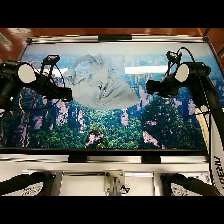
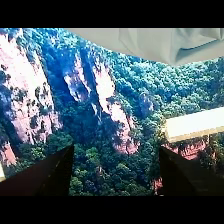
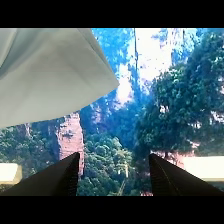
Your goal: Fold the shirts.
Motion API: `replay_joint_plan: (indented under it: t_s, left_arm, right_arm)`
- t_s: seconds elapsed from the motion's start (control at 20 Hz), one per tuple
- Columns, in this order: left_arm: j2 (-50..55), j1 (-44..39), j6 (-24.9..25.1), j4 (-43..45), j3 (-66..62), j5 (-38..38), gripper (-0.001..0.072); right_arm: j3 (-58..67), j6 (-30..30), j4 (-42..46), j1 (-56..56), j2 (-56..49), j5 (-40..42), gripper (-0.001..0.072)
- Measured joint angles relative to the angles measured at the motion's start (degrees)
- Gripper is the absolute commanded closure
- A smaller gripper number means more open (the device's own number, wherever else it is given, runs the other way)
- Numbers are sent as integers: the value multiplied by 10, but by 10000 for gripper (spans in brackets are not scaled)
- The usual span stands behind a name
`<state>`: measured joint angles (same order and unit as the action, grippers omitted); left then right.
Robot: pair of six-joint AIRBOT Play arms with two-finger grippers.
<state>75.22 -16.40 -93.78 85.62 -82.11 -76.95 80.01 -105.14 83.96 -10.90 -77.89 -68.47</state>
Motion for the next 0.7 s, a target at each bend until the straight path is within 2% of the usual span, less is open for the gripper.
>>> replay_joint_plan:
  t_s: [0.7]
  left_arm:
    - [0,0,0,0,0,0,90]
  right_arm:
    - [0,-2,0,0,0,7,157]
